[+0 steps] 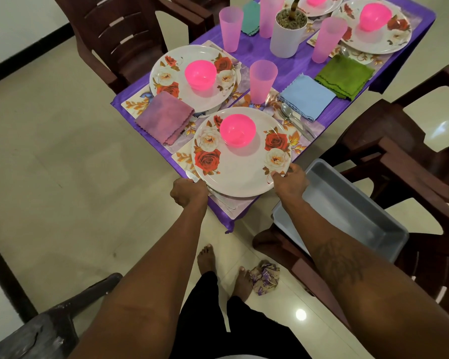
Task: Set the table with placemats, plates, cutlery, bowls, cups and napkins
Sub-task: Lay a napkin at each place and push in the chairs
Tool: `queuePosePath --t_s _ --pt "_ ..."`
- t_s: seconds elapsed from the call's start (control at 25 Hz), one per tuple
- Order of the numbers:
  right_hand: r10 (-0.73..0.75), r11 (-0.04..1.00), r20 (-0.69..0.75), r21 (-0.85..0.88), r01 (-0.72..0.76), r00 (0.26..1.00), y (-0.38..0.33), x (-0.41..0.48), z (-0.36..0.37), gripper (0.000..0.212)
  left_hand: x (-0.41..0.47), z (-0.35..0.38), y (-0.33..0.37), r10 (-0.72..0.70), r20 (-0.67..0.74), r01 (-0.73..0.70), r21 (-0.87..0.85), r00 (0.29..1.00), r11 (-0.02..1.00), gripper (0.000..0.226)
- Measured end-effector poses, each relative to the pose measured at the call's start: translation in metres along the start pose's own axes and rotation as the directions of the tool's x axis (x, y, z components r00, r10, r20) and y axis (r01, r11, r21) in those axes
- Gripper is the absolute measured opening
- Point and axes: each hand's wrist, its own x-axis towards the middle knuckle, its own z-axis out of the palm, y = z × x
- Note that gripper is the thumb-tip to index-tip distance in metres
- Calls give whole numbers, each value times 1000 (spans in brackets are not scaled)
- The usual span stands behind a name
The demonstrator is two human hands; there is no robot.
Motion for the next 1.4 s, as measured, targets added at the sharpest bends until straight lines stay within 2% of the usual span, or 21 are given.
queuePosePath --t_s 0.16,0.4,0.6,0.84,1.0,1.08,1.4 --pt "1 1000 -2 -15 -1 1000 -1 0 -2 47 2 -1 1 3 9 -3 53 1000 999 42" --pt "6 999 -2 50 -6 1000 1 0 -2 46 1 1 -1 32 1 -32 13 999 999 38" --pt "-24 1000 14 -15 24 1000 -2 0 -3 39 3 2 -6 35 15 -35 -6 999 999 37" --pt "26 1000 1 -14 -26 1000 0 2 -3 43 7 5 -6 15 16 -14 -39 1000 999 38" --pt "148 988 -27 37 -147 989 -6 2 0 46 5 7 -6 16 0 -16 -75 1000 997 33" --pt "200 980 -46 17 -199 979 -7 5 2 44 4 7 -5 21 -7 -21 -69 1000 997 33" --pt "235 963 -31 -129 -237 972 -11 9 1 48 8 2 0 -74 -19 74 -8 997 997 34"
